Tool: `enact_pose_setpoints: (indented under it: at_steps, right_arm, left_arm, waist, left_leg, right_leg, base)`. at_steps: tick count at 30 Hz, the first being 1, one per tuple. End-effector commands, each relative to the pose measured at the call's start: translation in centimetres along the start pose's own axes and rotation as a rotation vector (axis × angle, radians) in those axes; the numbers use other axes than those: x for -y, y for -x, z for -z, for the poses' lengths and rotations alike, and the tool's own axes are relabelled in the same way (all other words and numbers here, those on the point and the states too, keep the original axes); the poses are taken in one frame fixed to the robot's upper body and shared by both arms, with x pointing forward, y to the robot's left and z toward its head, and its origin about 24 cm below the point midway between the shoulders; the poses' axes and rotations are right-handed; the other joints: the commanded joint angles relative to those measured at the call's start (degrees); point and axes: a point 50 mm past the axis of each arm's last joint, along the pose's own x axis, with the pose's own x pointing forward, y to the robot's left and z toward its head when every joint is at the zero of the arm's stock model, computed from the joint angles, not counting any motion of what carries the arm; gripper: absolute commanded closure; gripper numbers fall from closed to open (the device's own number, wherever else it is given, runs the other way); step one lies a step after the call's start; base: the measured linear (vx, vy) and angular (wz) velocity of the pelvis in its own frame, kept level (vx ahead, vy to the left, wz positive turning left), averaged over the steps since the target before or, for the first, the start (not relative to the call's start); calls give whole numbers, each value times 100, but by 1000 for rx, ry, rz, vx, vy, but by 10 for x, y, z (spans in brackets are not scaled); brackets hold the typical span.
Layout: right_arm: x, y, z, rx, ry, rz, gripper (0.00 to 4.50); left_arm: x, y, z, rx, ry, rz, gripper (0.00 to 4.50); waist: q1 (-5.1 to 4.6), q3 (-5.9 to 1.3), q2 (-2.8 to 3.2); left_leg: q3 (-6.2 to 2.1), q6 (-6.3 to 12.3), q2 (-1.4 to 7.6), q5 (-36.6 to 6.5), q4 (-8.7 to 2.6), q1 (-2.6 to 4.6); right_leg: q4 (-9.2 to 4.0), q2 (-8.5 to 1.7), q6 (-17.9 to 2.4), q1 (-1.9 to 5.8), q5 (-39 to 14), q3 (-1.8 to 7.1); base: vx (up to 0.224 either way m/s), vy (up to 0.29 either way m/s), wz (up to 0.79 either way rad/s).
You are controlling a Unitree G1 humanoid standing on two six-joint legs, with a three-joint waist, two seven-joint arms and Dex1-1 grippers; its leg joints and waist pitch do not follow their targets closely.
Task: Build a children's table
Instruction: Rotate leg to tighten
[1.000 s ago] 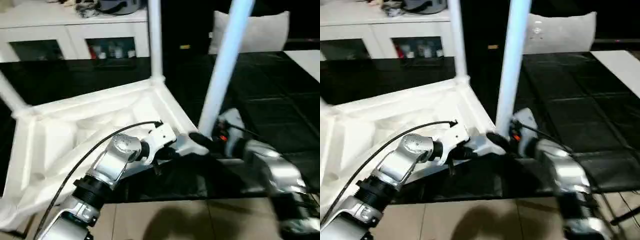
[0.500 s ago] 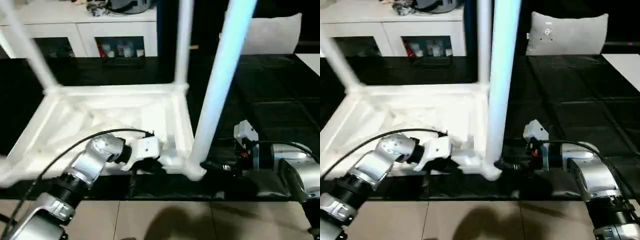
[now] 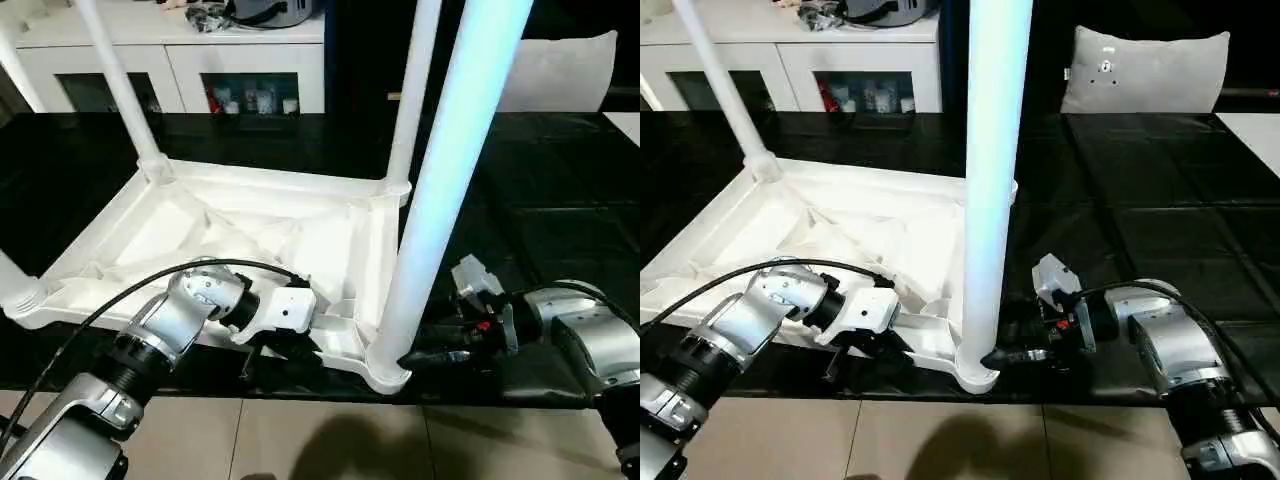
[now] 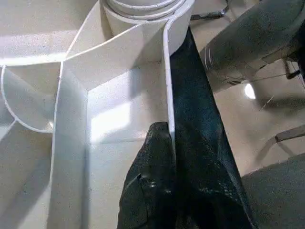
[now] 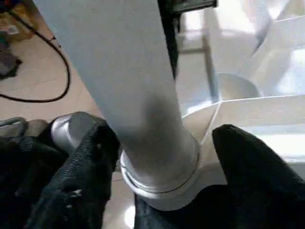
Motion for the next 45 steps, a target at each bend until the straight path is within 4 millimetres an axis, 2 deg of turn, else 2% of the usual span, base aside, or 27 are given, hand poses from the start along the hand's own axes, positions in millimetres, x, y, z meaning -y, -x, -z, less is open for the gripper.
enact_pose_setpoints:
  at_steps: [1, 4, 5, 11, 14, 17, 19, 20, 21, 22, 24, 25, 26, 27, 28, 30, 31, 33, 34, 36, 39, 40, 41, 45]
  right_arm:
    - [1, -3, -6, 10, 16, -28, 146]
    - [0, -5, -6, 11, 10, -43, 152]
    - [0, -7, -5, 12, 9, -51, 185]
    - [0, -11, -4, 28, -1, -62, 236]
    - [-2, -13, -4, 53, -12, -65, 244]
    - [-1, -17, -5, 108, -43, -6, 251]
    - [2, -21, -5, 119, -60, 77, 252]
    - [2, -21, -5, 119, -60, 77, 252]
    - [7, -26, -5, 120, -73, 165, 252]
    - [16, -34, -5, 132, -107, 297, 252]
    - [21, -38, -6, 144, -130, 364, 252]
    - [25, -42, -7, 157, -157, 424, 254]
    - [29, -49, -8, 176, -184, 489, 254]
    - [29, -49, -8, 176, -184, 489, 254]
    - [31, -53, -8, 183, -199, 521, 254]
    - [35, -64, -7, 179, -223, 611, 256]
    - [39, -72, -7, 189, -238, 682, 256]
    - [41, -77, -7, 210, -246, 717, 256]
    - [41, -81, -8, 230, -255, 735, 202]
    - [42, -83, -9, 246, -250, 751, 186]
    - [41, -81, -10, 278, -253, 771, 171]
    - [40, -78, -11, 300, -255, 765, 155]
    - [39, -73, -11, 323, -258, 753, 142]
    - [32, -47, -8, 311, -192, 665, 106]
  left_arm:
    - [4, -7, -1, -32, -31, 76, 450]
    - [3, -7, -1, -32, -30, 74, 450]
    - [3, -7, 0, -29, -28, 73, 450]
    - [3, -7, 1, -24, -14, 65, 450]
    - [3, -7, 2, -8, 17, 49, 450]
    - [0, -9, 0, 42, 98, 2, 450]
    - [-3, -11, -1, 64, 149, -47, 450]
    - [-3, -11, -1, 64, 149, -47, 450]
    - [-7, -14, -3, 80, 185, -106, 450]
    - [-14, -19, -7, 109, 234, -188, 450]
    - [-17, -22, -10, 120, 256, -230, 450]
    - [-21, -25, -13, 130, 277, -268, 450]
    - [-25, -30, -17, 141, 306, -311, 450]
    - [-25, -30, -17, 141, 306, -311, 450]
    - [-28, -32, -19, 145, 318, -335, 450]
    - [-34, -38, -26, 156, 352, -396, 450]
    - [-41, -42, -34, 180, 381, -450, 450]
    - [-45, -45, -39, 194, 396, -493, 450]
    - [-49, -47, -45, 208, 407, -537, 450]
    - [-51, -49, -48, 216, 406, -558, 450]
    - [-51, -50, -51, 210, 396, -576, 450]
    - [-50, -51, -49, 195, 385, -581, 450]
    - [-49, -50, -46, 173, 370, -589, 450]
    - [-45, -43, -33, 133, 331, -576, 450]
  waist:
    - [-23, -360, -100]
    - [-1, -359, -101]
    - [2, -362, -101]
    - [2, -355, -112]
    - [-4, -348, -111]
    - [-21, -343, -118]
    - [-37, -334, -100]
    - [-64, -323, -112]
    - [-110, -313, -105]
    - [-167, -310, -156]
    - [-223, -290, -122]
    - [-298, -303, -127]
    - [-348, -305, -134]
    - [-415, -304, -115]
    - [-415, -304, -115]
    - [-502, -315, -105]
    - [-527, -303, -98]
    - [-544, -307, -87]
    - [-550, -301, -67]
    - [-557, -316, -72]
    - [-551, -338, -59]
    - [-549, -351, -81]
    - [-529, -359, -77]
    - [-459, -356, -74]
  left_leg:
    - [-156, 609, 456, -54, -329, -23]
    - [-148, 608, 452, -49, -330, -23]
    - [-149, 600, 452, -35, -328, -22]
    - [-144, 574, 435, -72, -332, -28]
    - [-134, 545, 422, -116, -333, -24]
    - [-147, 513, 452, -126, -349, -12]
    - [-141, 484, 423, -165, -346, -11]
    - [-137, 438, 405, -204, -350, -15]
    - [-126, 378, 379, -264, -351, -18]
    - [-128, 336, 363, -308, -352, -22]
    - [-148, 259, 359, -317, -359, -18]
    - [-153, 257, 330, -414, -350, -30]
    - [-156, 304, 339, -438, -350, -29]
    - [-172, 296, 354, -434, -353, -28]
    - [-172, 296, 354, -434, -353, -28]
    - [-161, 346, 328, -389, -346, -50]
    - [-149, 349, 318, -380, -344, -30]
    - [-149, 373, 296, -404, -341, -38]
    - [-159, 383, 310, -417, -346, -33]
    - [-174, 423, 340, -410, -348, -26]
    - [-201, 495, 380, -266, -346, -55]
    - [-210, 548, 396, -163, -344, -67]
    - [-213, 602, 398, -49, -341, -77]
    - [-192, 736, 400, 14, -329, -72]
  right_leg:
    - [-355, -662, 246, 334, -1780, 485]
    - [-357, -663, 252, 333, -1797, 485]
    - [-354, -665, 263, 335, -1798, 486]
    - [-375, -658, 329, 339, -1898, 477]
    - [-395, -652, 379, 336, -2000, 468]
    - [-410, -653, 380, 332, -2037, 463]
    - [-426, -653, 388, 328, -2118, 455]
    - [-449, -646, 422, 330, -2207, 445]
    - [-479, -630, 469, 332, -2325, 428]
    - [-503, -617, 535, 341, -2421, 403]
    - [-540, -618, 555, 329, -2504, 368]
    - [-571, -625, 656, 369, -2592, 336]
    - [-576, -625, 689, 360, -2534, 349]
    - [-574, -635, 624, 352, -2473, 353]
    - [-574, -635, 624, 352, -2473, 353]
    - [-549, -639, 542, 359, -2320, 385]
    - [-571, -630, 502, 333, -2346, 380]
    - [-579, -630, 513, 352, -2399, 373]
    - [-580, -632, 509, 343, -2396, 370]
    - [-567, -642, 472, 343, -2299, 386]
    - [-495, -671, 366, 360, -1963, 430]
    - [-450, -683, 301, 371, -1769, 452]
    - [-409, -698, 233, 379, -1597, 469]
    - [-402, -688, 212, 375, -1531, 472]
  base:
    - [0, 0, 0]
    - [0, 0, 0]
    - [0, 0, 0]
    - [0, 0, 0]
    - [0, 0, 0]
    - [0, 0, 0]
    - [0, 0, 0]
    - [0, 0, 0]
    - [0, 0, 0]
    - [0, 0, 0]
    - [0, 0, 0]
    - [0, 0, 0]
    - [0, 0, 0]
    - [0, 0, 0]
    - [0, 0, 0]
    - [0, 0, 0]
    - [0, 0, 0]
    - [0, 0, 0]
    - [0, 0, 0]
    - [0, 0, 0]
    - [0, 0, 0]
    - [0, 0, 0]
    - [0, 0, 0]
    - [0, 0, 0]
